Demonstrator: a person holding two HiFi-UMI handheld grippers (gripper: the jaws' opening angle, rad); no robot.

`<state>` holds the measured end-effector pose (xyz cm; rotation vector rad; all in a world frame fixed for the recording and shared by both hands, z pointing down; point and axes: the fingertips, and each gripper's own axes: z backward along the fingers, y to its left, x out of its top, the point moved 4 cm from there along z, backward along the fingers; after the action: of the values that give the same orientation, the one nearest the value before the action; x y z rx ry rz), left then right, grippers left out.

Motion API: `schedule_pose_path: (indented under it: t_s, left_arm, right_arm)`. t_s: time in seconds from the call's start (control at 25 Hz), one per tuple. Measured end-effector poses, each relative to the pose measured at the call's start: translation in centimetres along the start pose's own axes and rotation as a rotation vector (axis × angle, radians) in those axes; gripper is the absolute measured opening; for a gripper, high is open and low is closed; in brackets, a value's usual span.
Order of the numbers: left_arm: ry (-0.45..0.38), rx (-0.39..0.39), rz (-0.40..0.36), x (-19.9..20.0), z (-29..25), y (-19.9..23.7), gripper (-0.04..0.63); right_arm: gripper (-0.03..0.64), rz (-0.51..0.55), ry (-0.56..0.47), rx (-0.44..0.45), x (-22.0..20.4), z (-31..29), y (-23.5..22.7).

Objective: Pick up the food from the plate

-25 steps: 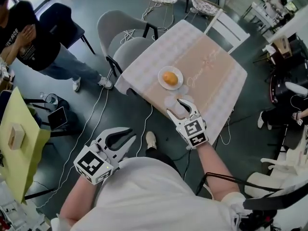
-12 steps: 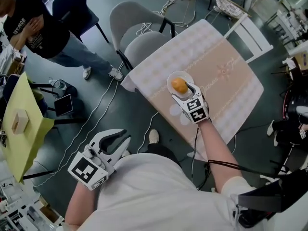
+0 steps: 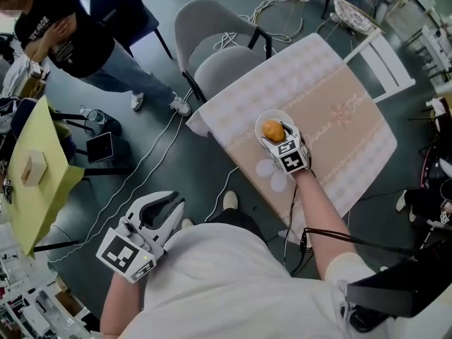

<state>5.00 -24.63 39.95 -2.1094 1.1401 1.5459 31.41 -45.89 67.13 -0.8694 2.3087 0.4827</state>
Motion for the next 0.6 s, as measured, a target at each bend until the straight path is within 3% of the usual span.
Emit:
schedule_pose_path:
  t_s: [0.2,0.6]
  left_arm:
    - [-0.008,0.01,-0.007,0.1,0.4,0.5,0.06]
    - [-0.027,-0.047,-0.027,-0.4,2.2,0.2,0.06]
  right_arm:
    - [0.351,-0.031,-0.024,-0.013,0.0,0.2,-0.5]
    - [0.351,-0.057,-0.07,-0.048,1.7,5.0,1.8]
